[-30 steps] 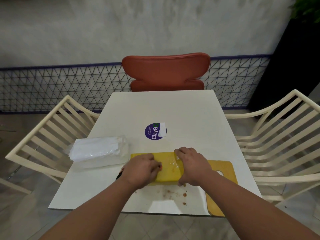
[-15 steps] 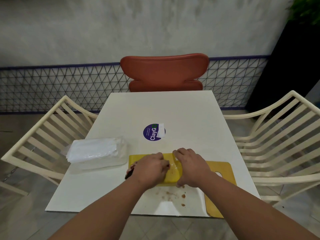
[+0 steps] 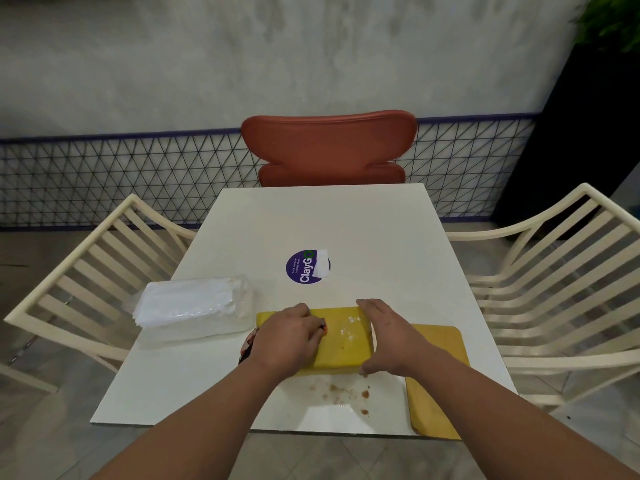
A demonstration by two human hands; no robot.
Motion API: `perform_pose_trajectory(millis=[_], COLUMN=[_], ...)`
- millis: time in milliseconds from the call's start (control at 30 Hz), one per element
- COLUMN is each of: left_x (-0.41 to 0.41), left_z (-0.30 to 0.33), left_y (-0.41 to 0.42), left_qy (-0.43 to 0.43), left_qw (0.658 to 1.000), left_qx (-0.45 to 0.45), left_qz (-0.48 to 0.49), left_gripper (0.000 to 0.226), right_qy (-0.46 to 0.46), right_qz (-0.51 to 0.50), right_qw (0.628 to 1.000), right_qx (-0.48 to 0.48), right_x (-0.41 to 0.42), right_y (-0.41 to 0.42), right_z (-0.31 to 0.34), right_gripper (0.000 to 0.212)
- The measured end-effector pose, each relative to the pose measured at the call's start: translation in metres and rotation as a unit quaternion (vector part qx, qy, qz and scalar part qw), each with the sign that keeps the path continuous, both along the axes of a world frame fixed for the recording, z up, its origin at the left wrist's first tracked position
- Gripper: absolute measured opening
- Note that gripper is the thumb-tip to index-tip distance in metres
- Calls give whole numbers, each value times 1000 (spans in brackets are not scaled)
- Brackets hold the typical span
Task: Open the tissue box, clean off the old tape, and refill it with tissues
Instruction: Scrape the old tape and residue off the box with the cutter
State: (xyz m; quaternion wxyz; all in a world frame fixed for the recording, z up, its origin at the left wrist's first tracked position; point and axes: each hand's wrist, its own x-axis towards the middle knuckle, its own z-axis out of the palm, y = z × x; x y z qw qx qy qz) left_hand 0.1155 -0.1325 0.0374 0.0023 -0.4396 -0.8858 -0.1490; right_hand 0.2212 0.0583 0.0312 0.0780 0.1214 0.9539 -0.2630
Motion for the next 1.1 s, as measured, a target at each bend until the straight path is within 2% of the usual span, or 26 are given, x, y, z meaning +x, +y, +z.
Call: perform_pose_trajectory(millis=[100, 300, 400, 500, 667, 833, 1000, 1100], left_x=[6, 20, 5, 1, 21, 4, 18, 7], left_z=[-2, 0, -1, 0, 1, 2, 2, 1], left_y=[7, 32, 21, 16, 32, 23, 28, 31], left_qy=[0, 20, 50, 36, 28, 29, 17, 40], left_qw=[999, 990, 994, 999, 992, 999, 991, 997], left_qx=[-8, -36, -16, -8, -26, -19, -31, -4], left_qz=[-48, -138, -98, -35, -116, -41, -126, -71], left_gripper=[48, 41, 28, 35, 39, 33, 32, 32], right_qy=[9, 20, 17, 17, 12, 4, 3, 1], right_qz=[2, 5, 13, 9, 5, 9, 11, 11], right_qw=[1000, 1000, 1000, 1000, 1000, 1000, 1000, 1000], right_qx=[-8, -19, -7, -10, -8, 3, 8, 11], right_x=[2, 1, 1, 0, -2, -3, -3, -3], right_y=[1, 6, 9, 10, 10, 11, 11, 11], right_z=[-2, -2, -1, -4, -7, -6, -5, -4], right_gripper=[124, 121, 121, 122, 122, 123, 121, 121])
